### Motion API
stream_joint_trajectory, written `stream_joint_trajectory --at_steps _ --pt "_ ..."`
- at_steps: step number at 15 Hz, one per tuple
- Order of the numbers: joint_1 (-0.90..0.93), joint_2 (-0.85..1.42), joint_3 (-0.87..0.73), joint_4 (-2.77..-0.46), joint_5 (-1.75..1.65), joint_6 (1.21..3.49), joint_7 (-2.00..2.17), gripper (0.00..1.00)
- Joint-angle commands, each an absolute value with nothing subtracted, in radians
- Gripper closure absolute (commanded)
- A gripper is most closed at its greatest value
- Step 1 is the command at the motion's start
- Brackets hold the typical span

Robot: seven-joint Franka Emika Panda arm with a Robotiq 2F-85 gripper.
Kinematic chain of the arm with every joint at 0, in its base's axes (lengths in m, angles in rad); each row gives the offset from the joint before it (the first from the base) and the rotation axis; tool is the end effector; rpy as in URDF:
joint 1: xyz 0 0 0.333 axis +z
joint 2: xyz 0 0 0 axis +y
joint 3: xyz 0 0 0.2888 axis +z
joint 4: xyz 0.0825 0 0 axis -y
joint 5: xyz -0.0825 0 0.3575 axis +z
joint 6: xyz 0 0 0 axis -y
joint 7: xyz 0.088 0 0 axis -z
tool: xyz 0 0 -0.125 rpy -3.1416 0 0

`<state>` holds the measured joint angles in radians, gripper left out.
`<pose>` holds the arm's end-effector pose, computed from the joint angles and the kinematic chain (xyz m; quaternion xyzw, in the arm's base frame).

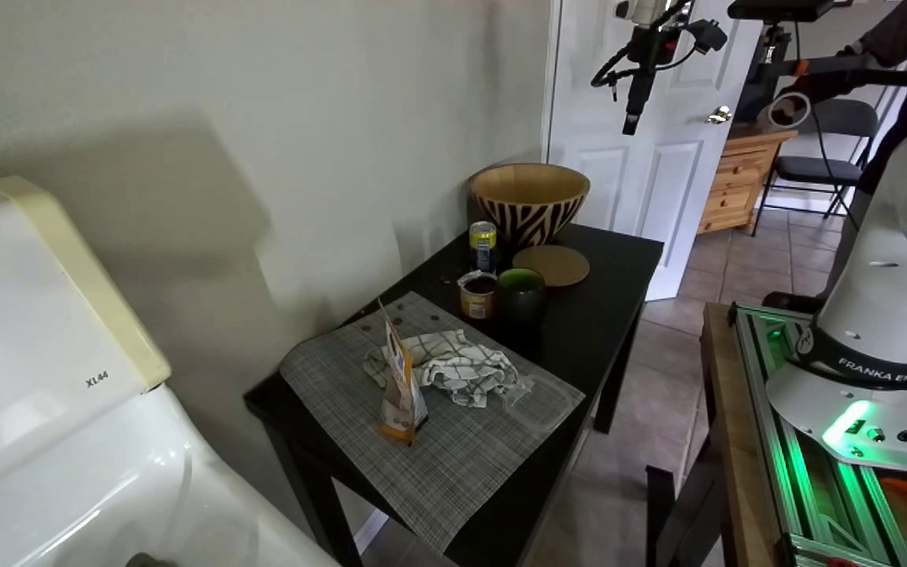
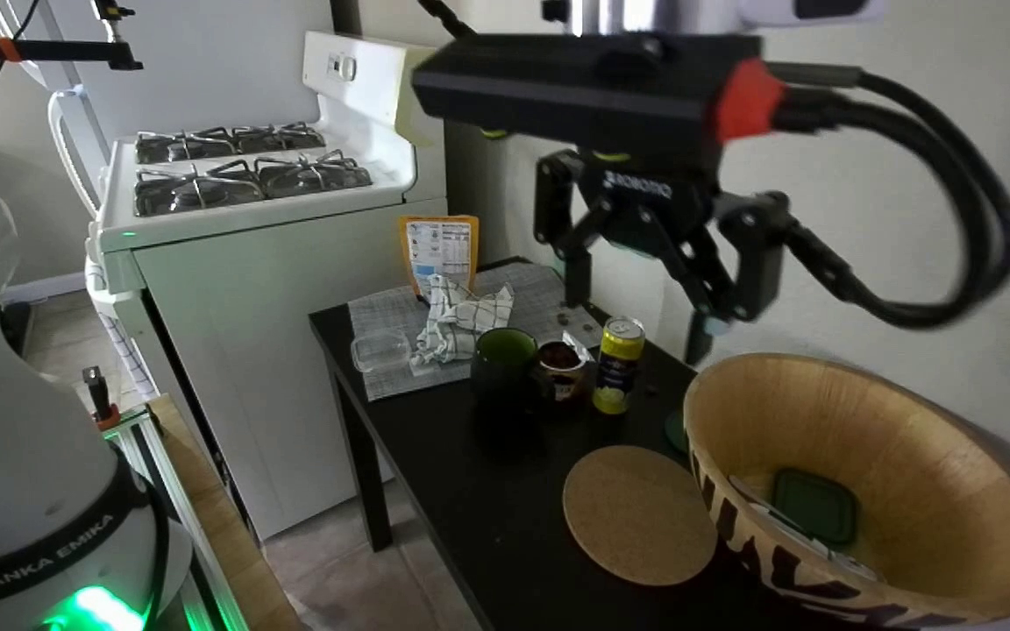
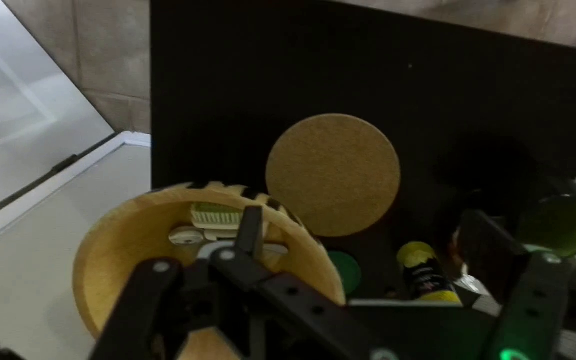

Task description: Remove the green lid from the brown bowl

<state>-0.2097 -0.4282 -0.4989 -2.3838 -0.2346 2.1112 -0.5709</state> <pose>0.3147 -0.2954 0.4388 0.9982 -0.0004 0.0458 0.0376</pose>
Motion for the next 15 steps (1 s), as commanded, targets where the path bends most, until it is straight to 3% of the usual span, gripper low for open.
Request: stream_joint_trajectory --at_steps 1,7,15 --pt "-0.249 -0.368 -0.494 -2.347 -0.215 2.126 -0.605 0.0" --pt "-0.262 -0.223 -0.499 -2.249 -0.208 2.139 -0.624 0.0" --pt "-0.31 0.019 -0.512 -2.183 -0.17 2.539 -0.864 0.0"
